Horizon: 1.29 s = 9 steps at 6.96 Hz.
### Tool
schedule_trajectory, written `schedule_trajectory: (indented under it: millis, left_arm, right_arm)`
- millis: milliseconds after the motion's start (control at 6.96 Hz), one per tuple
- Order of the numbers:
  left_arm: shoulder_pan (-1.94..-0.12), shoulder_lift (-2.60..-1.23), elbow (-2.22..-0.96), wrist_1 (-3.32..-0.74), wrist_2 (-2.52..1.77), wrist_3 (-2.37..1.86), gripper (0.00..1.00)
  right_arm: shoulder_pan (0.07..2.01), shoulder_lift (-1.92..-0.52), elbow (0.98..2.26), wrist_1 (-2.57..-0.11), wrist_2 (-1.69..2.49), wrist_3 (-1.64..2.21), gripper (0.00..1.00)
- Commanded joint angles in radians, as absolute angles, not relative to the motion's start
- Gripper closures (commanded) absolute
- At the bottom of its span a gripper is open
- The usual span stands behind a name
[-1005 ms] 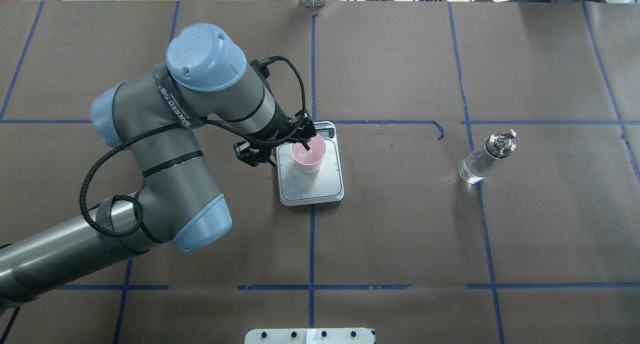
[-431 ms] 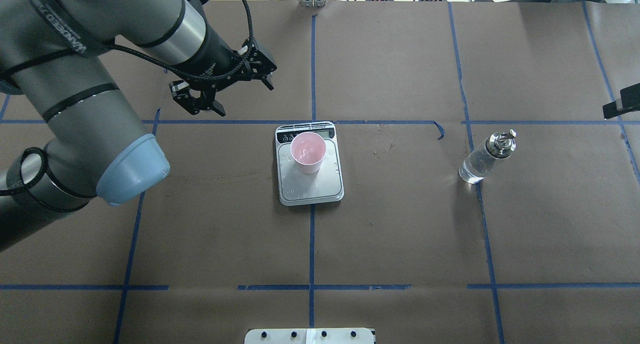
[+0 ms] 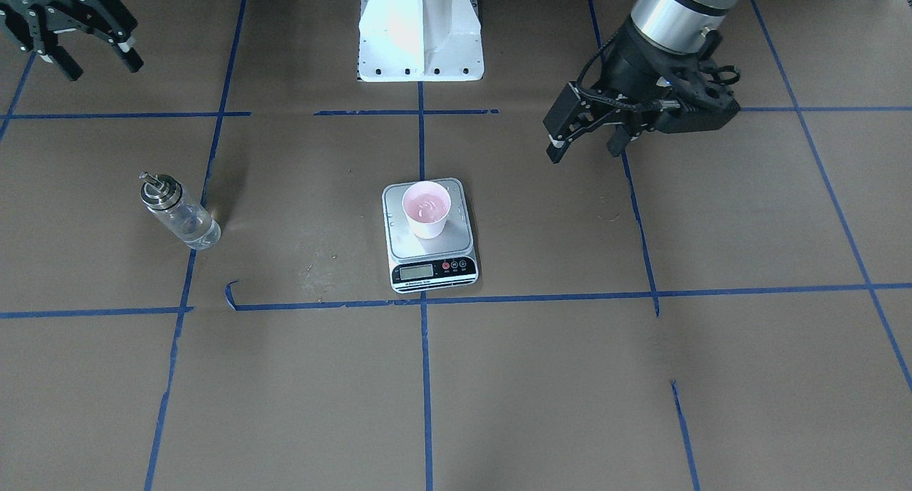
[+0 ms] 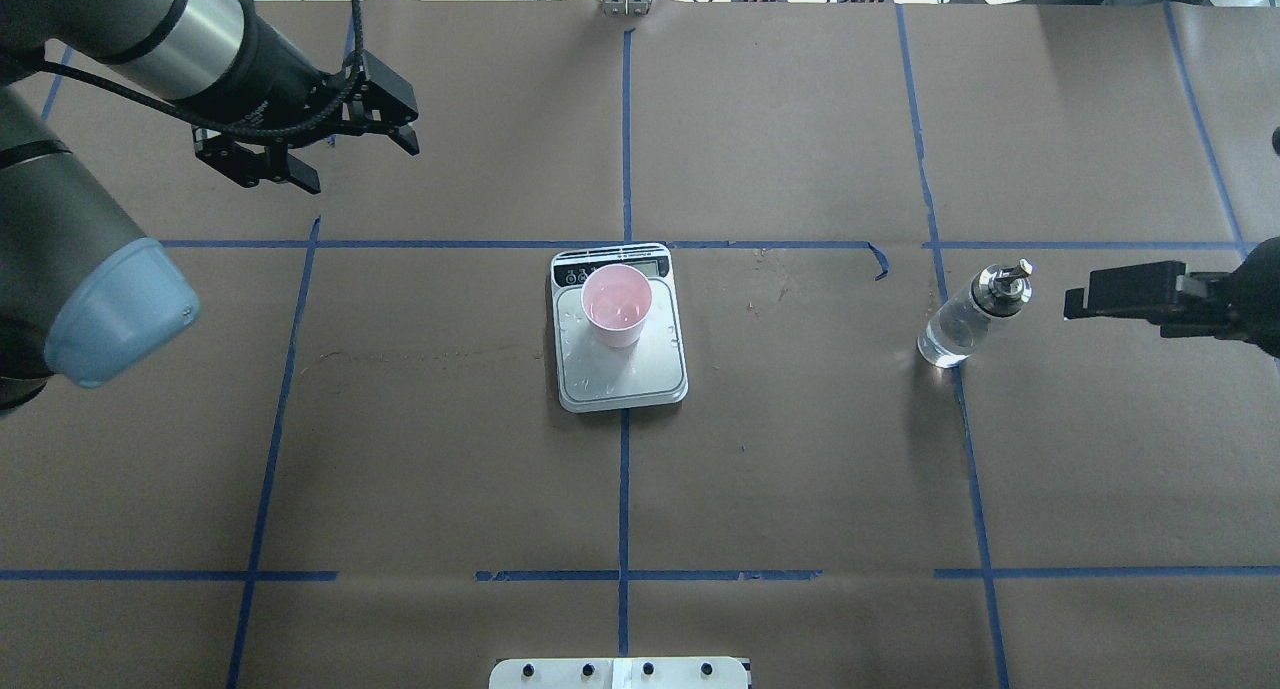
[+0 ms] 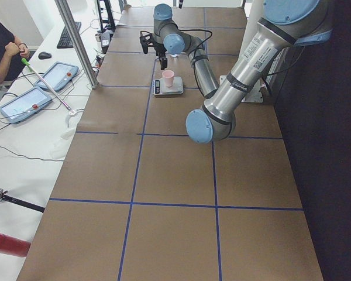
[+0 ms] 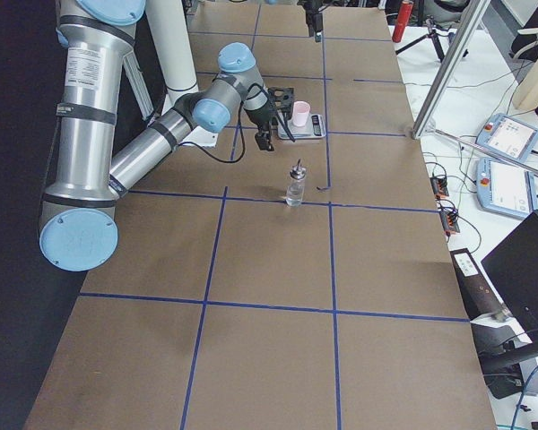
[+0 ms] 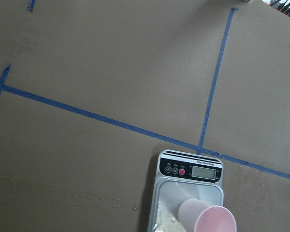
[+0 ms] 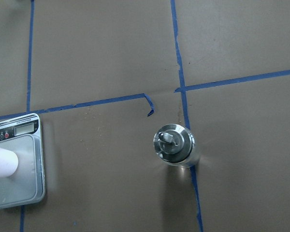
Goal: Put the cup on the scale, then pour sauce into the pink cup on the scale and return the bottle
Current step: 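Open the left gripper and withdraw it while the right gripper approaches the glass bottle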
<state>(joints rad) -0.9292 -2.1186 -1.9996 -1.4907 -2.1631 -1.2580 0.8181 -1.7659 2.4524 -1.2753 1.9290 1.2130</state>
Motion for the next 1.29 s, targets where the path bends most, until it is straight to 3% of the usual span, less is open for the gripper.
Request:
schedule_trajectory:
  millis: [0,144,718,1149]
  left_arm:
    - [-0.982,-2.025,-2.005,-1.493,-2.161,-1.061,0.00]
    - [-1.029,-1.975,-2.005,-1.493,-2.160,-0.916,0.00]
    - [-1.166,-1.865,-1.971,-1.493,-2.148,-0.522,0.00]
    - [-1.169,-1.865,-1.960,-1.494,-2.146,-0.518,0.00]
  right_arm:
    - [0.555,-1.877,2.454,-1.118,1.534,1.307,0.00]
    - [0.470,-1.876,2.416,-1.112,1.375,1.324,0.00]
    - [0.304,-1.762,2.070,-0.922,0.949,1.325,0.00]
    - [0.264,-1.718,1.953,-0.922,0.783,1.327,0.00]
